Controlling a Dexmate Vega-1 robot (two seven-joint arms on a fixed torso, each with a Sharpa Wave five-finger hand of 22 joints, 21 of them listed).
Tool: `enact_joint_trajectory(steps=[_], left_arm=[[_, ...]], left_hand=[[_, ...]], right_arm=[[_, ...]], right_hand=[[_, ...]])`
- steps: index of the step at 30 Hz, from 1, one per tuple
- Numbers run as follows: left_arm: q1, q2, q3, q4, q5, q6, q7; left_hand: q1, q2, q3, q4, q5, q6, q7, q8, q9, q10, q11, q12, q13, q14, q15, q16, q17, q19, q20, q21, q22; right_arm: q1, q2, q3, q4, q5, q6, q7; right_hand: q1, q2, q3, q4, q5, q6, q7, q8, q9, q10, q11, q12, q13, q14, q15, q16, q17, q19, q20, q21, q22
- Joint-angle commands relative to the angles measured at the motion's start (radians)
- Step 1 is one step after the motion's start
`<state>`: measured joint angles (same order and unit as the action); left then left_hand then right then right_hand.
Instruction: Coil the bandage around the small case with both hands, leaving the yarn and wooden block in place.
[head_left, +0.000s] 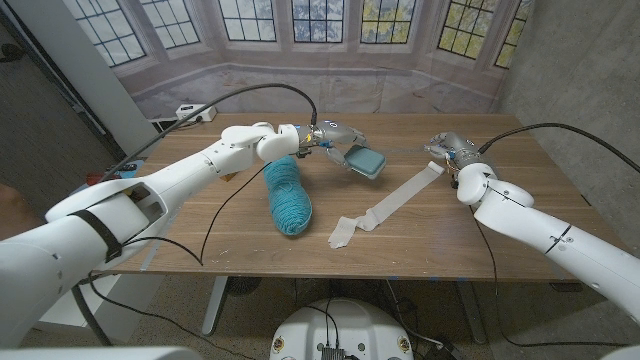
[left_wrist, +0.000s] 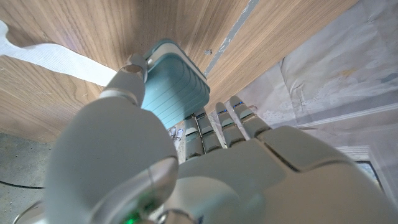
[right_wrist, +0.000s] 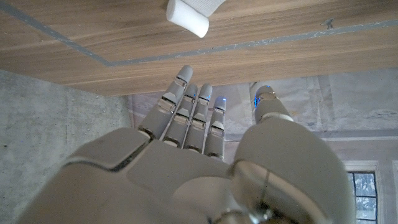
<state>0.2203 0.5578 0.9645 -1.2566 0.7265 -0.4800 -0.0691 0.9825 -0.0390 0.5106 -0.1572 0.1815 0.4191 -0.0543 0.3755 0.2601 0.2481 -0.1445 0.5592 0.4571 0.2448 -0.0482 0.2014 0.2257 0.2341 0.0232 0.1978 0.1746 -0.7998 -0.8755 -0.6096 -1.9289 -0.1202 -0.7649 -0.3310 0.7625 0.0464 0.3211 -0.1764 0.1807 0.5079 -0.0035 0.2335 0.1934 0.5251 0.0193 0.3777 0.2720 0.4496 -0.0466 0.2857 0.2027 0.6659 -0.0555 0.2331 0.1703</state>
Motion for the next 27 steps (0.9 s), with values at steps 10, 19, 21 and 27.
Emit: enact_joint_trajectory(steps=[10, 19, 21, 27], left_arm=[[0.032, 0.017, -0.031, -0.052, -0.009, 0.023, -0.026], [0.044, 0.028, -0.041, -0.075, -0.011, 0.032, -0.038], [0.046, 0.031, -0.044, -0.079, -0.012, 0.033, -0.04], [0.051, 0.036, -0.05, -0.087, -0.013, 0.033, -0.047]], left_hand=[[-0.001, 0.011, 0.01, 0.006, 0.006, 0.023, 0.002, 0.103, 0.015, 0.006, 0.002, 0.006, 0.005, 0.006, 0.0, 0.0, 0.003, 0.001, 0.001, 0.001, 0.003], [-0.002, 0.012, 0.009, 0.006, 0.007, 0.021, 0.001, 0.106, 0.013, 0.005, 0.004, 0.006, 0.007, 0.006, 0.001, 0.001, 0.004, 0.0, 0.001, 0.001, 0.003], [-0.002, 0.013, 0.009, 0.006, 0.007, 0.02, 0.001, 0.106, 0.013, 0.004, 0.001, 0.005, 0.007, 0.006, 0.001, 0.001, 0.004, 0.0, 0.001, 0.001, 0.003], [-0.001, 0.012, 0.009, 0.005, 0.007, 0.021, 0.001, 0.108, 0.012, 0.005, 0.001, 0.006, 0.008, 0.006, -0.001, 0.0, 0.004, 0.0, 0.001, 0.001, 0.003]], right_arm=[[0.114, 0.016, -0.136, 0.064, -0.148, -0.109, 0.097], [0.136, 0.023, -0.16, 0.102, -0.175, -0.108, 0.136], [0.141, 0.024, -0.165, 0.107, -0.181, -0.11, 0.145], [0.156, 0.025, -0.183, 0.118, -0.203, -0.12, 0.172]], right_hand=[[0.04, -0.011, -0.009, 0.002, 0.001, 0.059, -0.006, 0.012, 0.003, 0.05, -0.004, 0.034, 0.013, 0.058, -0.084, 0.028, 0.015, 0.04, -0.006, 0.007, 0.004], [0.053, -0.016, -0.012, 0.004, 0.001, 0.079, -0.01, 0.013, 0.004, 0.069, -0.006, 0.045, 0.019, 0.074, -0.088, 0.036, 0.022, 0.051, -0.008, 0.007, 0.005], [0.056, -0.017, -0.013, 0.004, 0.001, 0.079, -0.01, 0.012, 0.004, 0.071, -0.008, 0.047, 0.02, 0.074, -0.088, 0.037, 0.023, 0.051, -0.008, 0.006, 0.005], [0.06, -0.019, -0.015, 0.004, 0.0, 0.083, -0.011, 0.011, 0.004, 0.072, -0.011, 0.049, 0.022, 0.076, -0.089, 0.039, 0.025, 0.054, -0.008, 0.006, 0.005]])
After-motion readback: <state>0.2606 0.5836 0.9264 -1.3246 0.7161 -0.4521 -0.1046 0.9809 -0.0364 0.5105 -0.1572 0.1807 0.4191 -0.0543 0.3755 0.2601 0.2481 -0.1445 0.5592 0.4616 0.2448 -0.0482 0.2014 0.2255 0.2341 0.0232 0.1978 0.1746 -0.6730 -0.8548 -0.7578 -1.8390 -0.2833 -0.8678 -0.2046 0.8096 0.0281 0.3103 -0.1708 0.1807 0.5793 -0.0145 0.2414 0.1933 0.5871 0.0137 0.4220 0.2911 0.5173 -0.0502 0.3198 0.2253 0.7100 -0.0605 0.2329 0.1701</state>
